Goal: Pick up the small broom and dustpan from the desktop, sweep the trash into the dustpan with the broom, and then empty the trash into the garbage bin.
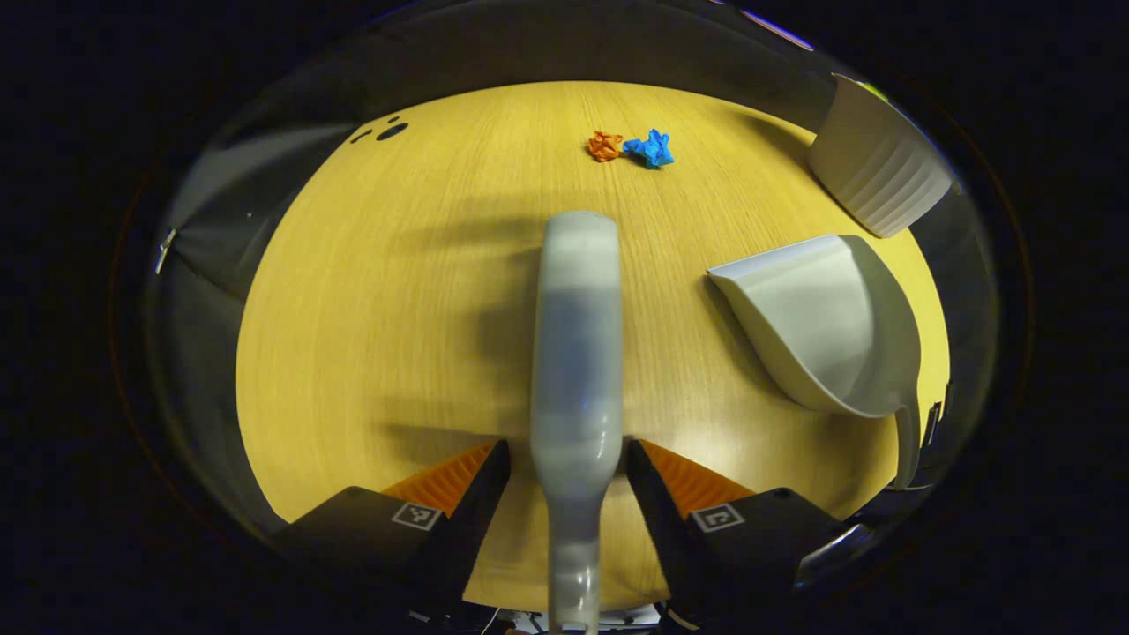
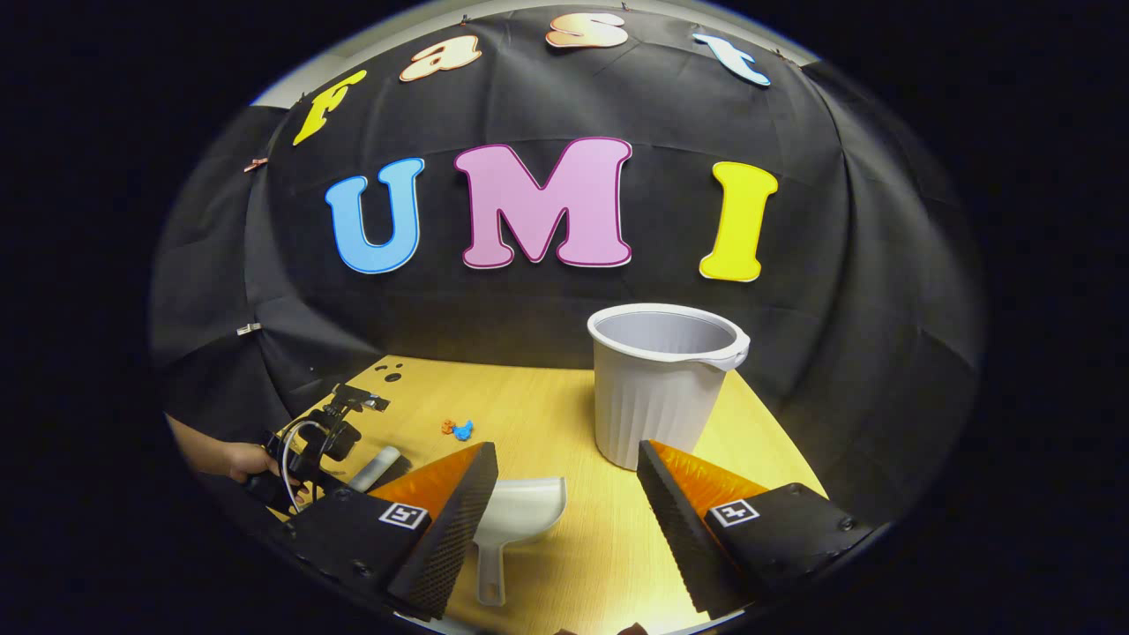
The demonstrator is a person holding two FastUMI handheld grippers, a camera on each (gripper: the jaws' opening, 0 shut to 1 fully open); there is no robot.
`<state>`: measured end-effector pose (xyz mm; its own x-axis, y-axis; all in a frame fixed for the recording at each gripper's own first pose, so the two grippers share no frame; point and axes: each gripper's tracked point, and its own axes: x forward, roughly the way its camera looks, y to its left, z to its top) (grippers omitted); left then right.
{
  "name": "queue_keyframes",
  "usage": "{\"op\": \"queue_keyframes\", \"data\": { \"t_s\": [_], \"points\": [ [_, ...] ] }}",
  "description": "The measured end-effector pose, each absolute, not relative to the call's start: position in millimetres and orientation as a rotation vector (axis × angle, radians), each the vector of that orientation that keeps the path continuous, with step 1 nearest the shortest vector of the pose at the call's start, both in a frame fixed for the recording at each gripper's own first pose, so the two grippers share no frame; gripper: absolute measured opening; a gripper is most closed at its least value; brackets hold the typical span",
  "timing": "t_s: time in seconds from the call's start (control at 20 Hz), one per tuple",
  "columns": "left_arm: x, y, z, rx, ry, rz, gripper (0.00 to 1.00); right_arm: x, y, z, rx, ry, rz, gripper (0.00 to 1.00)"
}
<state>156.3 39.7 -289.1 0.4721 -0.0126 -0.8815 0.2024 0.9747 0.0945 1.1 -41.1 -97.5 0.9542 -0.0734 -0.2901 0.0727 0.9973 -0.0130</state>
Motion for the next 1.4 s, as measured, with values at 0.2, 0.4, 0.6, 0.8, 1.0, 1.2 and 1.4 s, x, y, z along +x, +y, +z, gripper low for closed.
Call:
{"op": "queue_keyframes", "data": {
  "t_s": [0.2,0.4,0.6,0.8,1.0,1.2,1.4],
  "points": [
    [152,35,-289,0.203,1.048,-0.146,0.71,-4,-41,-98,-0.002,0.309,-0.076,1.0],
    [154,35,-288,0.136,0.956,-0.099,0.34,-11,-31,-106,-0.005,0.36,-0.038,1.0],
    [149,35,-282,0.054,0.867,-0.124,0.28,-25,-9,-125,-0.025,0.454,0.042,1.0],
    [134,43,-263,0.02,0.785,-0.117,0.26,-42,12,-153,-0.014,0.608,0.11,1.0],
    [113,55,-238,0.042,0.715,-0.116,0.27,-45,27,-171,0.015,0.702,0.142,1.0],
    [85,69,-216,0.064,0.663,-0.095,0.27,-44,37,-205,0.11,0.839,0.122,0.99],
    [64,77,-208,-0.006,0.668,-0.054,0.27,-32,45,-251,0.154,0.97,0.1,0.99]
  ]
}}
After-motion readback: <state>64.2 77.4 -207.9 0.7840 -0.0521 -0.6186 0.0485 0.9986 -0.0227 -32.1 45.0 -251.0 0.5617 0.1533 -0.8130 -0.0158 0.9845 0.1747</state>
